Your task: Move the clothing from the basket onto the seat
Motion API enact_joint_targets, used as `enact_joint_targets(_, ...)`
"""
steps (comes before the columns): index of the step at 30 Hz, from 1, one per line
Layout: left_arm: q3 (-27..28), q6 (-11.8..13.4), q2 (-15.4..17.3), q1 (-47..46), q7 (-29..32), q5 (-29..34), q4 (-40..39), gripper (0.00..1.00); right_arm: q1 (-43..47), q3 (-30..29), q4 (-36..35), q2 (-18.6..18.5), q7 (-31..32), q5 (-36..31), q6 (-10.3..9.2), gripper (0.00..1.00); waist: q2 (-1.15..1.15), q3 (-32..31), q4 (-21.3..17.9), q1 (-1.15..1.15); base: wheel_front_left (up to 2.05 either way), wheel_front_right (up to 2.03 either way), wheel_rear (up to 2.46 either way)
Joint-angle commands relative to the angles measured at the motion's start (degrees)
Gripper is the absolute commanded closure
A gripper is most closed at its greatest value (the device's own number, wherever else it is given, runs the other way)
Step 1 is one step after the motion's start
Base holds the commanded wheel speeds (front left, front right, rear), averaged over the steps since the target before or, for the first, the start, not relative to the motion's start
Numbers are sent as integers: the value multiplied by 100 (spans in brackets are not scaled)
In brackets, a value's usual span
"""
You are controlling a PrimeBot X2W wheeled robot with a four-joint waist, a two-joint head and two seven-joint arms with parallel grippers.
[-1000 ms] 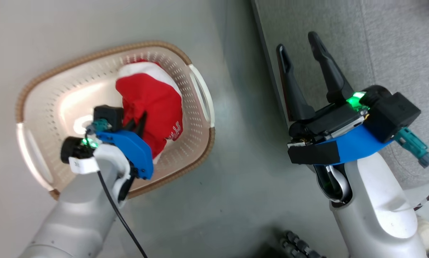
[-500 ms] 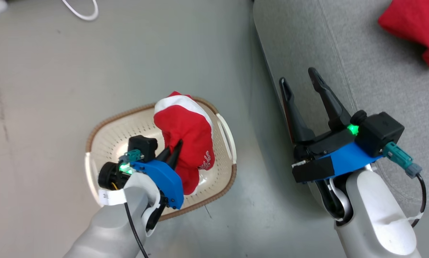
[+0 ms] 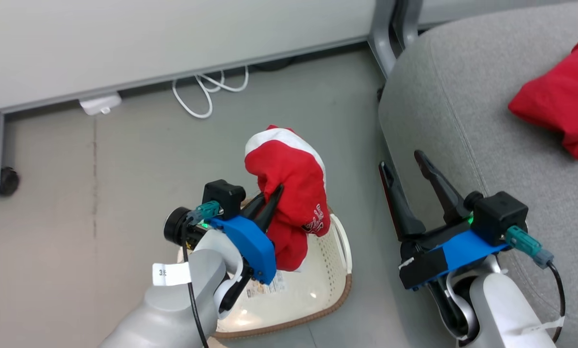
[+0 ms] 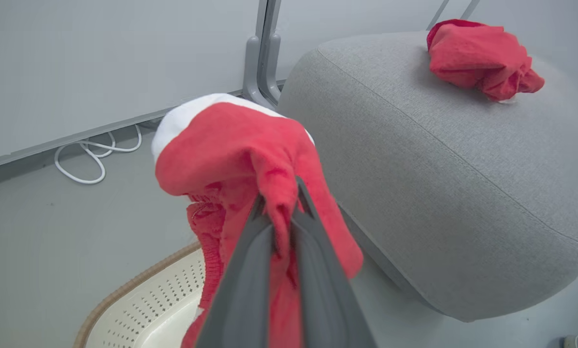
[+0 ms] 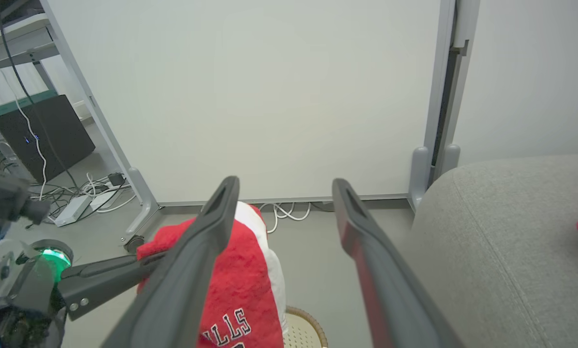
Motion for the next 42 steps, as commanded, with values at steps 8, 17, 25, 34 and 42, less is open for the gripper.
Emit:
enact_joint_targets(8,7,-5,-72,-354,-27,239,-380,100,441,-11,-37,-5,173,39,3,0,-1,-672,322,2,0,0,0)
enact_joint_targets(17,31,-5,-189,-655,-28,331,-595,100,816,-1,-1,-5,355,73,3,0,-1,-1127,463,2,0,0,0)
enact_joint_targets(25,-183,-5,-275,-733,-28,231,-665,100,1016,50,-37,-5,468,78,3,0,-1,-1354,488,2,0,0,0)
enact_joint_targets(34,-250,-5,-298,-737,-28,174,-720,100,864,121,91,-21,660,-28,3,0,-1,-1278,466,2,0,0,0)
enact_joint_targets(42,-319,-5,-329,-827,-28,164,-809,100,31,378,995,-93,612,-101,3,0,-1,-1149,486,2,0,0,0)
